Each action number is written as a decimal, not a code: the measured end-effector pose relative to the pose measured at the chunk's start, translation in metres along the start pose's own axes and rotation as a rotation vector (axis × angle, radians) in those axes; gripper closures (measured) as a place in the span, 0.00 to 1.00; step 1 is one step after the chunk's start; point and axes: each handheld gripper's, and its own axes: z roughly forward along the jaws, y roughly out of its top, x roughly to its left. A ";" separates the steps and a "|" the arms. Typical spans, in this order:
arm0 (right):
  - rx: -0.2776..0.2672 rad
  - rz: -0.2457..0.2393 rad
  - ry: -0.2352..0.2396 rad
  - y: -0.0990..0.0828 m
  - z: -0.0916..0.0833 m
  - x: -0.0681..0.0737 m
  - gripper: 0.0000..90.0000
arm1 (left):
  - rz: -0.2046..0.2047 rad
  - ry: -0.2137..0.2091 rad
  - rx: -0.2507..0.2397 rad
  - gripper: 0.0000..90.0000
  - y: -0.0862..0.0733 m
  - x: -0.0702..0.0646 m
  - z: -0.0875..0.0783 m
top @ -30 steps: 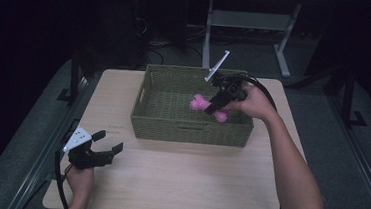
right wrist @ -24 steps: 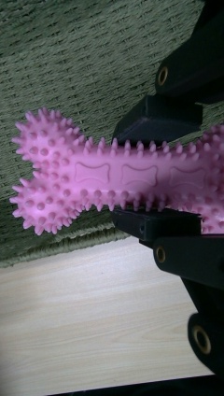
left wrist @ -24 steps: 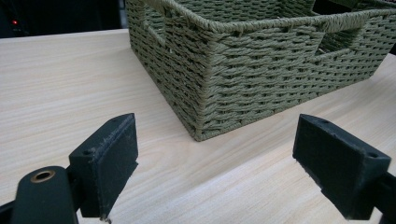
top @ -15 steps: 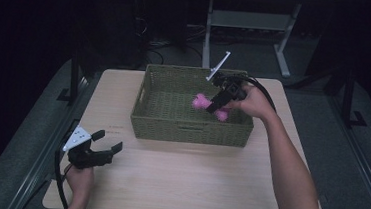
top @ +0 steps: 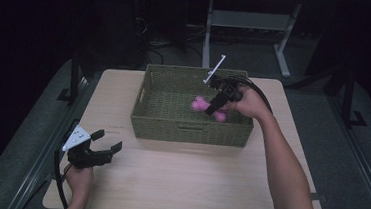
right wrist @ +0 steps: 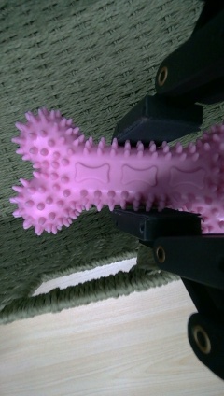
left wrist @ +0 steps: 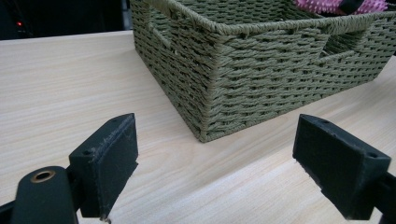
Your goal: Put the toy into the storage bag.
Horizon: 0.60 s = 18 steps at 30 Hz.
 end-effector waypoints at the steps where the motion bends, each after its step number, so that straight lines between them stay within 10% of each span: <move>1: 0.000 0.001 0.002 0.000 0.001 0.000 0.64 | 0.000 -0.001 -0.002 0.15 0.000 0.000 0.000; 18: 0.008 0.017 0.025 -0.001 0.014 -0.004 0.64 | -0.004 -0.004 -0.004 0.15 0.000 0.000 0.000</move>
